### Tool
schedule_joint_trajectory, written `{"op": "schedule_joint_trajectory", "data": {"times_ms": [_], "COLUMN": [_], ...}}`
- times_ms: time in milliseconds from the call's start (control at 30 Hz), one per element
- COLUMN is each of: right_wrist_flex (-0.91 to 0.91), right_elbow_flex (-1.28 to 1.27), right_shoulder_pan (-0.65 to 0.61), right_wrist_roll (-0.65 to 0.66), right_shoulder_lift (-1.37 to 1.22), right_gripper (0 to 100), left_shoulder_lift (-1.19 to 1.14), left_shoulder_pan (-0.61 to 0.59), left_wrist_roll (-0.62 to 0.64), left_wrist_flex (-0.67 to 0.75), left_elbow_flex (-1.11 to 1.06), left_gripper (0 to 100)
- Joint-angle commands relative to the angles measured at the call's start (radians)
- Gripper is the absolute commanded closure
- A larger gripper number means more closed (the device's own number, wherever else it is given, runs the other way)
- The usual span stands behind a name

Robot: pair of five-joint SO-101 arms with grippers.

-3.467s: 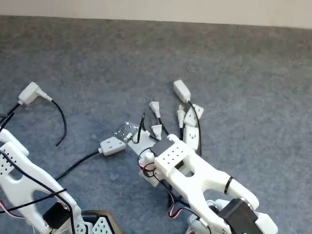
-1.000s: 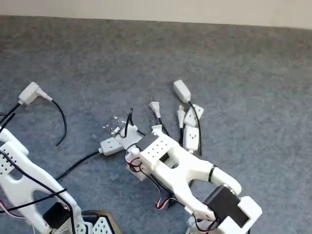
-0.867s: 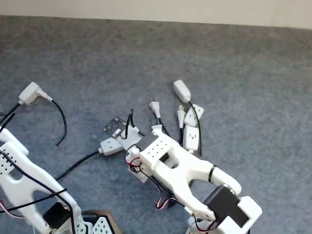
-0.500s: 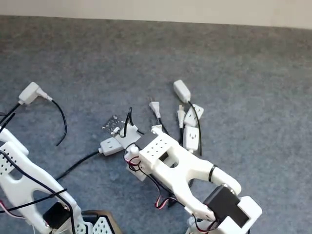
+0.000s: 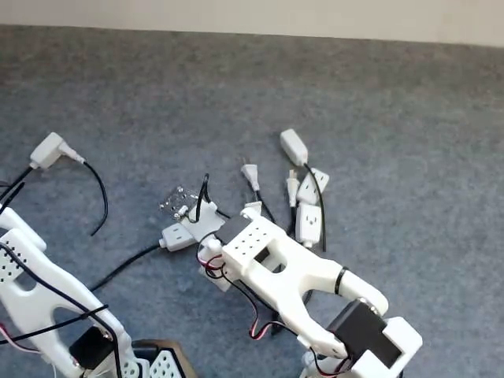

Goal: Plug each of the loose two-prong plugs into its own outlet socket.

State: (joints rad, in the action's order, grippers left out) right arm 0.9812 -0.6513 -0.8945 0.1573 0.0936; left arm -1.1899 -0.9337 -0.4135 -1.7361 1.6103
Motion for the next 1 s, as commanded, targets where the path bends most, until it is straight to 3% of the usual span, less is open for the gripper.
{"op": "schedule_joint_trajectory", "data": {"times_ms": [0, 967], "right_wrist_flex": [-0.016, -0.007], "right_elbow_flex": [0.012, 0.015], "right_shoulder_pan": [-0.007, 0.028], "right_wrist_roll": [0.008, 0.006], "right_shoulder_lift": [0.005, -0.05], "right_gripper": [85.2, 85.8], "left_shoulder_lift": [0.068, 0.071], "left_shoulder_pan": [0.01, -0.03], "left_wrist_roll": [-0.005, -0.025], "left_wrist_flex": [-0.014, -0.014], "left_elbow_flex": [0.047, 0.048], "left_gripper": [70, 70]}}
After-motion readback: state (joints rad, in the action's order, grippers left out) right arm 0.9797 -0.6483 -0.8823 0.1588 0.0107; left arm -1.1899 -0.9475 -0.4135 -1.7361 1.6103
